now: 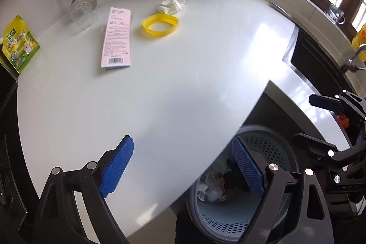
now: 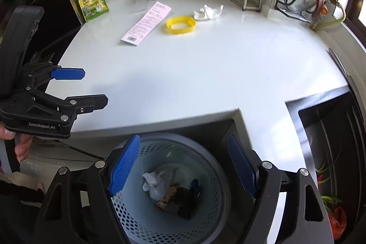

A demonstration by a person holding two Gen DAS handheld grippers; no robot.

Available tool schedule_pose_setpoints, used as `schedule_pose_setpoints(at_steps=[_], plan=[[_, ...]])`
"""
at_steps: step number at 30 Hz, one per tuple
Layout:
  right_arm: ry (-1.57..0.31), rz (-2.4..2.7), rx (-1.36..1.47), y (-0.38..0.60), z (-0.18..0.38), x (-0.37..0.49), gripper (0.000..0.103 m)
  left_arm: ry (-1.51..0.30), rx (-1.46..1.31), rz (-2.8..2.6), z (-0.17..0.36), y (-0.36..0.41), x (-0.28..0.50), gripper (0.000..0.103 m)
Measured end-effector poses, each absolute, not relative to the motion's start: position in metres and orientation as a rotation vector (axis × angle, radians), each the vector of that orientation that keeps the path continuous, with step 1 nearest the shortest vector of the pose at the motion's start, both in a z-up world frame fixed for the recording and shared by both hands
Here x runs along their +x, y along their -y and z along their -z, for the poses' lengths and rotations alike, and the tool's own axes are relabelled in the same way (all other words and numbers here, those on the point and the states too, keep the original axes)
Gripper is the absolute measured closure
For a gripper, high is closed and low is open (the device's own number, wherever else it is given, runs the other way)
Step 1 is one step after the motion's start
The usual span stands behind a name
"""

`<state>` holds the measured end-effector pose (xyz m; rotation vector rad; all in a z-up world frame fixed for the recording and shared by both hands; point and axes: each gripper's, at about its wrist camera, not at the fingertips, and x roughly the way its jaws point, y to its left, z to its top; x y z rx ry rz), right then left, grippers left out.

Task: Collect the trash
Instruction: 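Move both tools back over the countertop toward the pink leaflet and yellow ring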

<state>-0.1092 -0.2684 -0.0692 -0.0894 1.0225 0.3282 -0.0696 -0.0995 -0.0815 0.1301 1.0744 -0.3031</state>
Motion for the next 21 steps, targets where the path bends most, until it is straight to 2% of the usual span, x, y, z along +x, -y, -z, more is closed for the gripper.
schedule_pose_setpoints(at_steps=[8, 21], plan=[[-0.966, -0.374, -0.063, 0.256, 0.05, -0.049, 0.023, -1.017, 0.101, 0.178, 0.07, 0.062, -0.002, 0.01], [-0.988, -0.319, -0.069, 0.236, 0.06, 0.028, 0.023, -1.099, 0.083, 0.132, 0.117, 0.043, 0.103, 0.008]])
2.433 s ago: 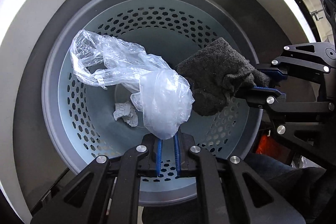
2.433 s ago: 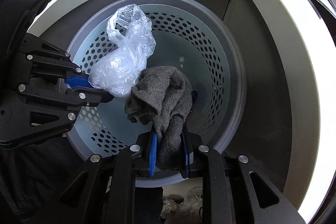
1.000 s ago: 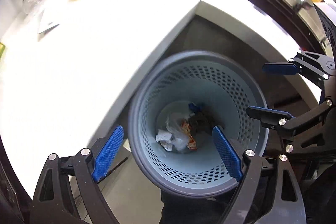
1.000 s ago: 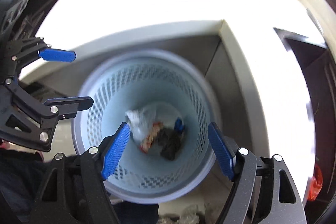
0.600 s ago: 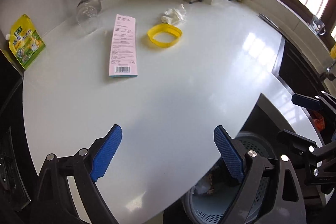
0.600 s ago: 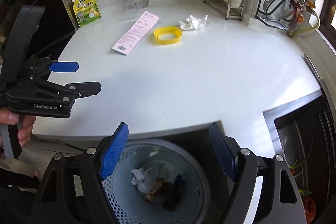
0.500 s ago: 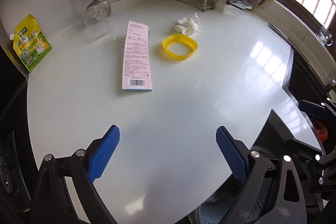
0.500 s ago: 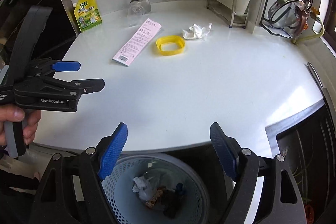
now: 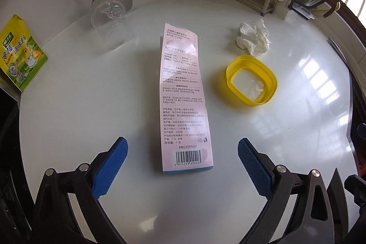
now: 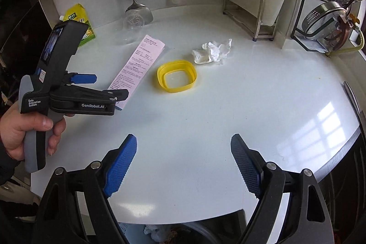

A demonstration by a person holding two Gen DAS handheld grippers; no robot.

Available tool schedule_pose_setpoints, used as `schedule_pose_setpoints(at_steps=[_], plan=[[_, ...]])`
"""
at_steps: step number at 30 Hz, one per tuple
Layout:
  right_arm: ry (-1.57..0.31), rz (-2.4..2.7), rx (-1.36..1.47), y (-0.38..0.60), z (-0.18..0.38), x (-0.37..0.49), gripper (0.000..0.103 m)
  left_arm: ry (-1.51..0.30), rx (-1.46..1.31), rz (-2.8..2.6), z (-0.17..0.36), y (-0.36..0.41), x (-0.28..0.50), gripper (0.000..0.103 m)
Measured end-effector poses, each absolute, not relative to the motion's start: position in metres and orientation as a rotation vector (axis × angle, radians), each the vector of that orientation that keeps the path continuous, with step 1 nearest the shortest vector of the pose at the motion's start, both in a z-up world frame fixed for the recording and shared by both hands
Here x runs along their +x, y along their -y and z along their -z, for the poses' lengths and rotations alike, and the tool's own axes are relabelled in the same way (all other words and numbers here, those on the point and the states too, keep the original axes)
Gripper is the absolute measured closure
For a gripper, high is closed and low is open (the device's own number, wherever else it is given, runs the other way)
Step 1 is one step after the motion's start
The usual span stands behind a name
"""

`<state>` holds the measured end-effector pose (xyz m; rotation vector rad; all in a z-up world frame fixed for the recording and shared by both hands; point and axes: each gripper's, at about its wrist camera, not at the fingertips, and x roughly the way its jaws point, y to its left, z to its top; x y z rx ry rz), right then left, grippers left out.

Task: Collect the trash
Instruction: 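Move both tools back over the countertop toward the pink leaflet and yellow ring, then grasp the pink leaflet with the left tool while the right tool grasps the yellow ring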

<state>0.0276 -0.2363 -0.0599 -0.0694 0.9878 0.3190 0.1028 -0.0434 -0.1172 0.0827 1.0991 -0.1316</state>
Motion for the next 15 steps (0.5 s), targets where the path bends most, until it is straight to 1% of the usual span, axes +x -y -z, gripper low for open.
schedule_pose_setpoints(at_steps=[9, 10, 12, 14, 15], plan=[[-1.006, -0.28, -0.076, 0.231, 0.073, 0.07, 0.023, -1.149, 0.108, 0.157, 0.143, 0.046, 0.143, 0.008], [-1.009, -0.279, -0.077, 0.23, 0.074, 0.073, 0.023, -1.141, 0.107, 0.164, 0.145, 0.046, 0.144, 0.007], [-1.014, -0.279, -0.084, 0.227, 0.077, 0.081, 0.023, -1.133, 0.116, 0.187, 0.145, 0.047, 0.146, 0.007], [-1.015, -0.28, -0.091, 0.225, 0.079, 0.089, 0.023, -1.115, 0.136, 0.228, 0.142, 0.05, 0.147, 0.018], [-1.016, -0.279, -0.095, 0.223, 0.081, 0.094, 0.023, -1.101, 0.147, 0.252, 0.139, 0.051, 0.147, 0.035]])
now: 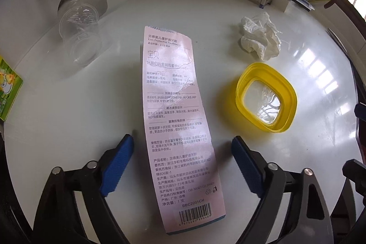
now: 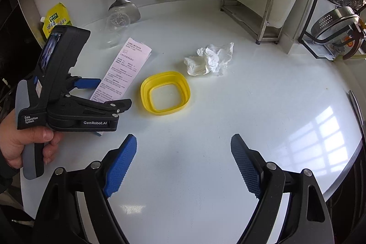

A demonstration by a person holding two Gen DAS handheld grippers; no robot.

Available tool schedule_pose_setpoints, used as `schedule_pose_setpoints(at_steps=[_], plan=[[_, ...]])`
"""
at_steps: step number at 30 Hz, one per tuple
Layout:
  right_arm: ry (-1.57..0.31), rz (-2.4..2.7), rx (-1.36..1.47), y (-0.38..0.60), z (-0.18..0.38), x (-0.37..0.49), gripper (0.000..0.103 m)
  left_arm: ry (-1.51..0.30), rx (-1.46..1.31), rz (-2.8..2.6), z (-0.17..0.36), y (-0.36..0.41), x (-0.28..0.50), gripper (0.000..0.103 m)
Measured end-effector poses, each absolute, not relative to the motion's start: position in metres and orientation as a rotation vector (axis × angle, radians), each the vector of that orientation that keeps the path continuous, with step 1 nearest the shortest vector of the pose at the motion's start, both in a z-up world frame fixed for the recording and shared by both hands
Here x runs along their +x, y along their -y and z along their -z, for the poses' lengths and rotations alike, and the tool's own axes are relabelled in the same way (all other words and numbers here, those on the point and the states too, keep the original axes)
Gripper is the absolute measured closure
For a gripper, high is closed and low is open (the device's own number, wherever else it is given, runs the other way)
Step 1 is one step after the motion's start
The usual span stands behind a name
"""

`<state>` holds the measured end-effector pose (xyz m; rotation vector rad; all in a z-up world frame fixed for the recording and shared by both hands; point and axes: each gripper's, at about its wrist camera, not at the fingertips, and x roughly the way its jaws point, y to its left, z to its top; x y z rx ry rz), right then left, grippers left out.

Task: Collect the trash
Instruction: 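Grasp the pink leaflet with the left tool while the right tool grasps the yellow ring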

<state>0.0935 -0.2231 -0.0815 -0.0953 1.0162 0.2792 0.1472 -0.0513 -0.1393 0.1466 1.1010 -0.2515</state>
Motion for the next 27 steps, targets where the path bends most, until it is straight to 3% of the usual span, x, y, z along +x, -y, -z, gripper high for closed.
schedule_pose_setpoints(at_steps=[1, 14, 27], plan=[[-1.021, -0.281, -0.095, 0.222, 0.084, 0.099, 0.023, -1.096, 0.147, 0.262, 0.136, 0.051, 0.148, 0.053], [-1.006, -0.377, -0.184, 0.186, 0.107, 0.156, 0.021, -1.097, 0.057, 0.265, 0.121, 0.021, 0.141, 0.056], [-1.054, -0.426, -0.311, 0.164, 0.13, 0.181, 0.01, -1.107, 0.01, 0.248, 0.119, 0.008, 0.14, 0.055]])
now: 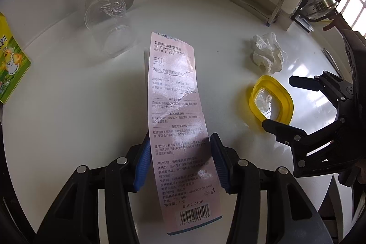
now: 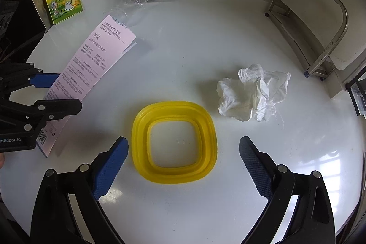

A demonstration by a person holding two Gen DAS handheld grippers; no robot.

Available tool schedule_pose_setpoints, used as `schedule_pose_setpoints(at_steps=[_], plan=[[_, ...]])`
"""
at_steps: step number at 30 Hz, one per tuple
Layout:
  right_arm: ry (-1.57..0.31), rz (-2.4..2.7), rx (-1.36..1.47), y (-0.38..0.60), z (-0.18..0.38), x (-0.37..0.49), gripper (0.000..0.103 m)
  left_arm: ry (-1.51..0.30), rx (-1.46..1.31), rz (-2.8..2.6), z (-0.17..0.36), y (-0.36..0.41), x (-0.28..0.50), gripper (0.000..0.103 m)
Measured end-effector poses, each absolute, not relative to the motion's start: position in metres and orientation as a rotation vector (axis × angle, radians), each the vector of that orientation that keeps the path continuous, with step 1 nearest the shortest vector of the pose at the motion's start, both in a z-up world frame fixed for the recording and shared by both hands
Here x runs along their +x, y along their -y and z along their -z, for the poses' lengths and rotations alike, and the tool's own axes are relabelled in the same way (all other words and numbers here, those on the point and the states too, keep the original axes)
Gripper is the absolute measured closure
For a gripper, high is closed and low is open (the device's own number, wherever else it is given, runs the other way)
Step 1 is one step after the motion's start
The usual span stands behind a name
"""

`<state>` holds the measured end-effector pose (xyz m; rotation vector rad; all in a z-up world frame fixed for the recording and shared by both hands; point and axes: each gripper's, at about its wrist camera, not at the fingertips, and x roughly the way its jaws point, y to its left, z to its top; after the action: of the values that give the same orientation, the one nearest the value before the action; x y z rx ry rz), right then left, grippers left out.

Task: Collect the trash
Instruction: 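Grasp the pink leaflet with the left tool while the right tool grasps the yellow ring, then carry the pink leaflet and yellow ring over the grey bin with both tools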

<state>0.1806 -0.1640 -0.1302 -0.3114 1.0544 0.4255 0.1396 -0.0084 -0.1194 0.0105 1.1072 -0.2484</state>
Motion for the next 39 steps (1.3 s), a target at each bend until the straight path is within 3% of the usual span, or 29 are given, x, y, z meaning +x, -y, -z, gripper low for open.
schedule_pose_setpoints(at_steps=[10, 12, 39], plan=[[-1.109, -0.391, -0.309, 0.161, 0.139, 0.191, 0.012, -1.092, 0.016, 0.246, 0.113, 0.009, 0.138, 0.055], [-1.127, -0.411, -0.264, 0.164, 0.137, 0.191, 0.035, -1.09, 0.014, 0.247, 0.111, 0.008, 0.137, 0.055], [-1.102, -0.445, -0.181, 0.199, 0.094, 0.1, 0.037, -1.058, 0.017, 0.244, 0.083, 0.03, 0.078, 0.055]])
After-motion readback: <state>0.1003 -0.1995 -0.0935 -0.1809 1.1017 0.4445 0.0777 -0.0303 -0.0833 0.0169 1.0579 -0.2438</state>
